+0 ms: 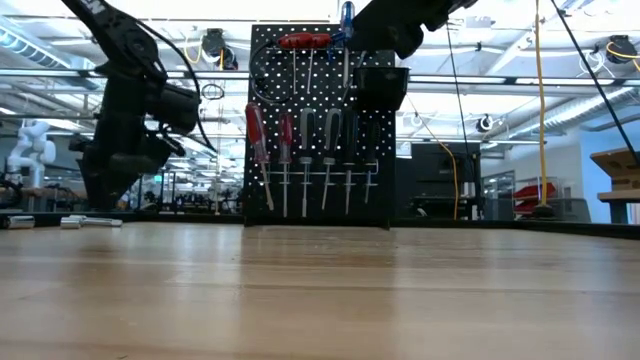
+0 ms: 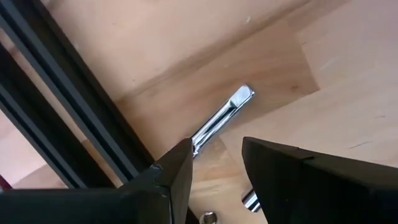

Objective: Hang tools onto peg board
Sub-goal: Put the extension bar into the black bin on the peg board

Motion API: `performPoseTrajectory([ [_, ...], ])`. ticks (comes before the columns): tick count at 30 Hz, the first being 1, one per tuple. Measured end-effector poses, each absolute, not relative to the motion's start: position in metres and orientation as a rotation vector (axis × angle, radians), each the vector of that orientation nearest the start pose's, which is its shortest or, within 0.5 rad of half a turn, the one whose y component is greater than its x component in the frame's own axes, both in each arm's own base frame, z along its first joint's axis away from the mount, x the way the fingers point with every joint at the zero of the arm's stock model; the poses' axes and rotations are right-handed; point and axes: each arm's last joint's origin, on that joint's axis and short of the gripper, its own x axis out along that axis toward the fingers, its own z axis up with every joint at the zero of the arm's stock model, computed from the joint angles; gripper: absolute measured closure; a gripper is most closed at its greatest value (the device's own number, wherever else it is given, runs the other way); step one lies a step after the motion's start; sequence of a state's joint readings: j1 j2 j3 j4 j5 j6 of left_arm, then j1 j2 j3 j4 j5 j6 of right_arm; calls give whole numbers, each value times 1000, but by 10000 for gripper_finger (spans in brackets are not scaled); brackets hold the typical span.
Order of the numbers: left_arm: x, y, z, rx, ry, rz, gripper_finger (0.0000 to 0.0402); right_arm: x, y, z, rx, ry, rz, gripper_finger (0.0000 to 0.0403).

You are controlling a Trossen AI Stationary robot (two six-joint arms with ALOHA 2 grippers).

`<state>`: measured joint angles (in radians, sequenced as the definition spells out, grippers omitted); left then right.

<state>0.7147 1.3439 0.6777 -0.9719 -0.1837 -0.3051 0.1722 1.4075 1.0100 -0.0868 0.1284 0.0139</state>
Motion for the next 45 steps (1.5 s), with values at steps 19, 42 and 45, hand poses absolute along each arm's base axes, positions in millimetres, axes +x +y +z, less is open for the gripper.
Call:
performPoseTrajectory([
  [19, 135, 146, 135, -806, 1561, 824, 254, 307, 50, 280, -59, 480, 39, 197],
  [42, 153, 152, 146, -806, 1496, 702, 365, 308, 50, 280, -67, 479, 41, 197],
  [45, 164, 151, 159, -795, 1466, 620, 365, 308, 49, 280, -70, 479, 41, 197],
])
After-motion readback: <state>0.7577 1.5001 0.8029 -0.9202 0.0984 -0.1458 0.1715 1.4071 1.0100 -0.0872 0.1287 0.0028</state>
